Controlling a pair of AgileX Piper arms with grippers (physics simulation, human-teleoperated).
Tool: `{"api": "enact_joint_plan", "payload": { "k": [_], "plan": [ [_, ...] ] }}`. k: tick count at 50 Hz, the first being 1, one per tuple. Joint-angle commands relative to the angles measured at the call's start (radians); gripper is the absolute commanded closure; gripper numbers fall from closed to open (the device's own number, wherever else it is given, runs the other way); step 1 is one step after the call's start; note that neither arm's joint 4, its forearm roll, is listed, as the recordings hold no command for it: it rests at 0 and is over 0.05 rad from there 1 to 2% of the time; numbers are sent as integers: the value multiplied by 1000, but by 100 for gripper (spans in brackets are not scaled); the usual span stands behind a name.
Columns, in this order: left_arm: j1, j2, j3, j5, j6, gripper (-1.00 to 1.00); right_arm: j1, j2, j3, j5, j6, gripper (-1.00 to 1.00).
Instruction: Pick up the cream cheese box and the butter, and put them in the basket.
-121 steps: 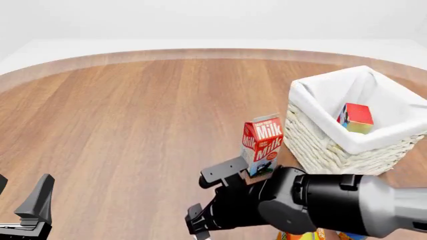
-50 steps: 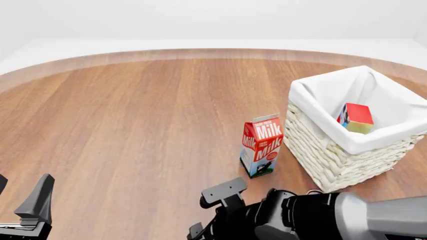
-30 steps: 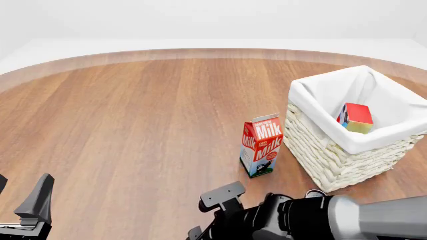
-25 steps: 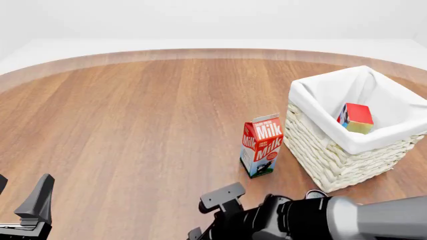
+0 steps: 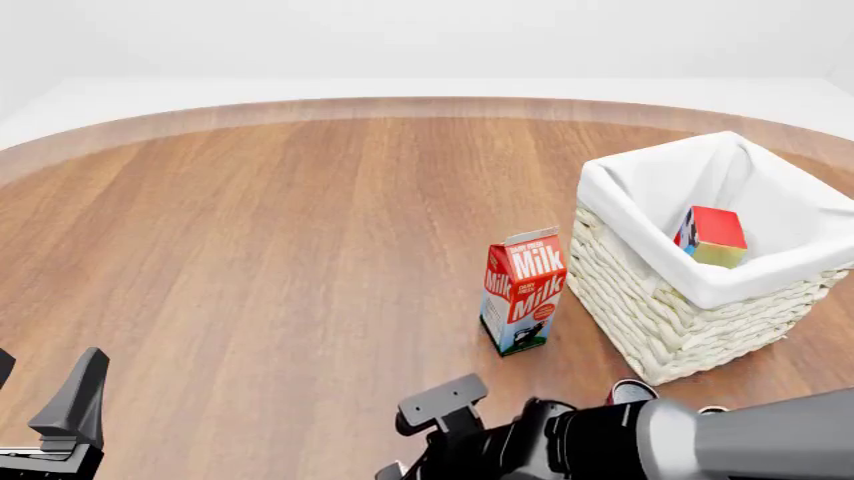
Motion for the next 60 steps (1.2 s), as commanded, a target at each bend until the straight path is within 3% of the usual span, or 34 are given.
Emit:
{"api": "enact_joint_plan", "payload": {
  "k": [1,24,25,42,60],
  "plan": [
    [0,0,0,0,0,-100,8,14,6,-19,6,-100],
    [0,0,0,0,0,-100,11,42,12,-42,12,-100],
    [0,0,0,0,0,-100,4,43,10,-39,7,100],
    [0,0,0,0,0,-100,-15,20,-25,7,-27,100],
    [0,0,0,0,0,-100,-28,-95,-159,181,-100,100]
  ]
}}
